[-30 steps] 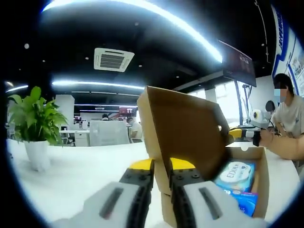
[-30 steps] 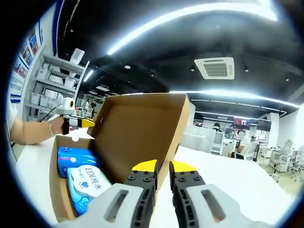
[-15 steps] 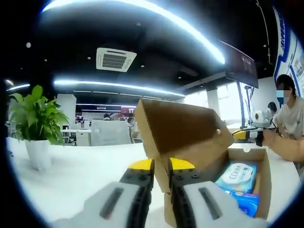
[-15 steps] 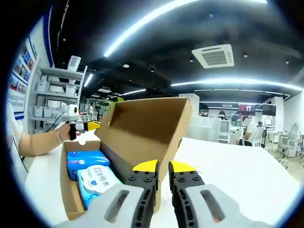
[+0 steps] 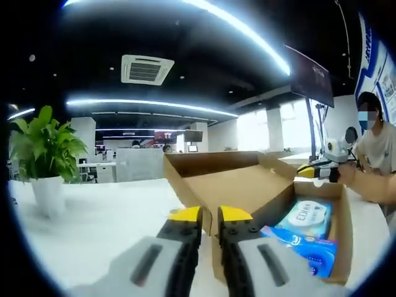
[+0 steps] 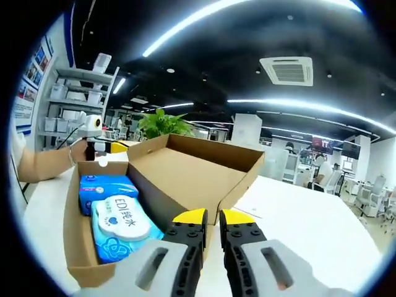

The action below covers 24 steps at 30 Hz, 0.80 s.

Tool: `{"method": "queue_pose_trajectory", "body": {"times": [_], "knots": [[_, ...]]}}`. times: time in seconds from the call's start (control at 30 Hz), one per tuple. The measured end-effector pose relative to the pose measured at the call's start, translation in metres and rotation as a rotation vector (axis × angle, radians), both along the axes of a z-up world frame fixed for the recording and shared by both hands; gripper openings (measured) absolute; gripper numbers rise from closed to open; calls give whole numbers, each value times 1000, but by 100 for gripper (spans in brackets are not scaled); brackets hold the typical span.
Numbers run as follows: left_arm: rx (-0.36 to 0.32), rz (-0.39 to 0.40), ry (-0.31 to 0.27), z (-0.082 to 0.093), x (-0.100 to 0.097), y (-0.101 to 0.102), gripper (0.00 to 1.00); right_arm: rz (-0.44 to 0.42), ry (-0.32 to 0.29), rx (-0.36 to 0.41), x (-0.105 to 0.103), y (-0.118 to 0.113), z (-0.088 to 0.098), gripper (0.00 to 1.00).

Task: Operate the shoe box by opening the lid, removing the specified soft item, and placing it in the target area until the item is outside and the box remains undamaged.

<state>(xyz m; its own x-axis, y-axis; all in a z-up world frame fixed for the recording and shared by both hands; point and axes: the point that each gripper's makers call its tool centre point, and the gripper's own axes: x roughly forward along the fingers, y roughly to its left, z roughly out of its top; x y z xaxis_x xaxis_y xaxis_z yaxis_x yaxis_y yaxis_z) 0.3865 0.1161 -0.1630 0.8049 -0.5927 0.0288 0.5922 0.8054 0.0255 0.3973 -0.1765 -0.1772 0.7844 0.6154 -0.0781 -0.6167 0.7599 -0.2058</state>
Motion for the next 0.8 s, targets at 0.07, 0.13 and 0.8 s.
{"method": "queue_pose_trajectory", "body": {"times": [0.07, 0.13, 0.8], "knots": [[20, 3, 12, -7, 1, -1, 9, -16, -16, -52, 2, 0, -6, 7], [31, 7, 14, -9, 1, -1, 8, -17, -22, -68, 2, 2, -7, 7], [-61, 13, -41, 22, -9, 17, 14, -16, -51, 35, -3, -8, 16, 7]]}}
